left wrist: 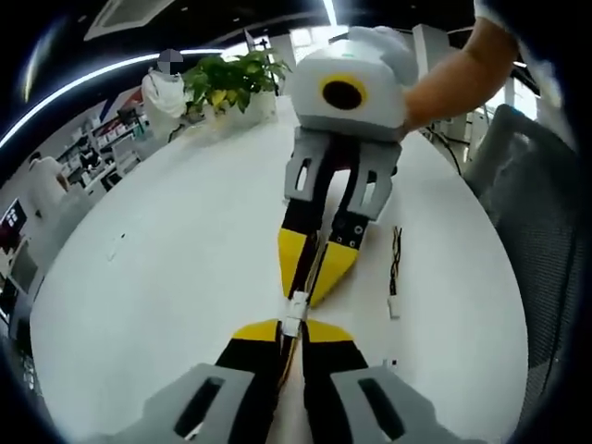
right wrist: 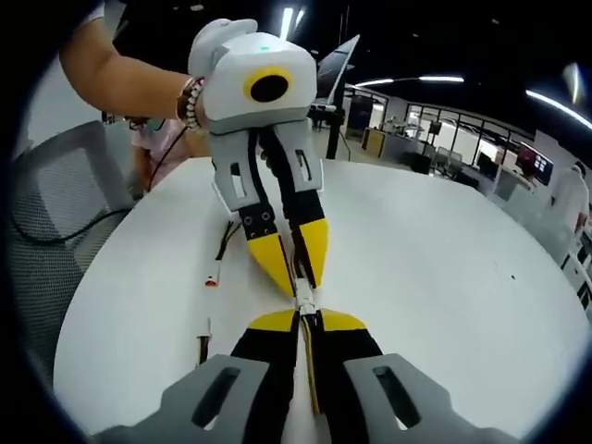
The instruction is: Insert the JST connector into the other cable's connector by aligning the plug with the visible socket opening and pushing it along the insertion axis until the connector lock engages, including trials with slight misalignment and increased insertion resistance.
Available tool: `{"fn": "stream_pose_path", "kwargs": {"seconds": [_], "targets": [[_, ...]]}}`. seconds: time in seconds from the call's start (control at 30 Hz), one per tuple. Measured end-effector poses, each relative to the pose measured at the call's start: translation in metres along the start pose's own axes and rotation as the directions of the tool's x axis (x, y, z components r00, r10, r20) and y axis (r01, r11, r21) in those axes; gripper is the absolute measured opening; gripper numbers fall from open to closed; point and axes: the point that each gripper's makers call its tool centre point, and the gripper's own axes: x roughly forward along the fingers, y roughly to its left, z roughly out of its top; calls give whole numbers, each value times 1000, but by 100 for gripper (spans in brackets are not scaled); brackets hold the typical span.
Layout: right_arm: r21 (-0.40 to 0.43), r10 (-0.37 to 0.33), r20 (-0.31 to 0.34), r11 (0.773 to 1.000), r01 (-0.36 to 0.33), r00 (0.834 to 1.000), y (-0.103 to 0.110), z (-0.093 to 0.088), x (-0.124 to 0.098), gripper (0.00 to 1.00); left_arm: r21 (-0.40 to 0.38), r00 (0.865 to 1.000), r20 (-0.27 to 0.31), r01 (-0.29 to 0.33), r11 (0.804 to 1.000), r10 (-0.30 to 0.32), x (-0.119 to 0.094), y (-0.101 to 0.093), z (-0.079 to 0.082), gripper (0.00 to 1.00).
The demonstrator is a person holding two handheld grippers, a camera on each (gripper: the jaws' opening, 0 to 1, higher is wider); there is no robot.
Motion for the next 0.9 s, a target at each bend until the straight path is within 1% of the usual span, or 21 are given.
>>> {"fn": "stream_pose_path", "kwargs": {"seconds": [0.07,0.1,0.13,0.2,0.3,0.4,0.6,0.67,0.77,0.83,0.9], "targets": [[47,-3,20,999,2,1000,1,1,0,5,-4,1000,-4,7,1000,-7,1,-2,-1,3],[45,-5,30,999,3,1000,0,2,-1,5,-2,1000,-8,7,1000,-7,2,-2,-2,3],[40,-7,30,999,5,1000,0,1,-1,6,-1,1000,-15,7,1000,-7,3,-2,-3,4],[85,1,15,996,-2,1000,1,-3,-2,10,-3,1000,-23,10,1000,-10,3,-2,-6,4],[74,-16,11,997,15,1000,-1,-7,-5,12,-14,1000,-19,3,1000,-3,3,-2,-7,4],[87,-26,7,996,25,1000,-3,-9,-10,12,-26,1000,-18,-2,1000,2,1,-1,-8,6],[75,-37,24,997,35,999,-2,0,-26,12,-41,999,-4,-33,999,33,-15,2,-6,10],[74,-33,35,997,30,999,2,3,-31,12,-42,999,6,-43,998,44,-22,0,-4,11],[64,-3,49,998,0,999,14,7,-36,12,-43,999,19,-47,998,47,-33,-8,-3,12],[59,22,58,998,-25,998,25,9,-38,12,-45,999,19,-44,998,45,-37,-14,-5,13],[55,34,60,998,-37,998,32,9,-38,12,-48,998,11,-59,997,60,-40,-16,-10,16]]}}
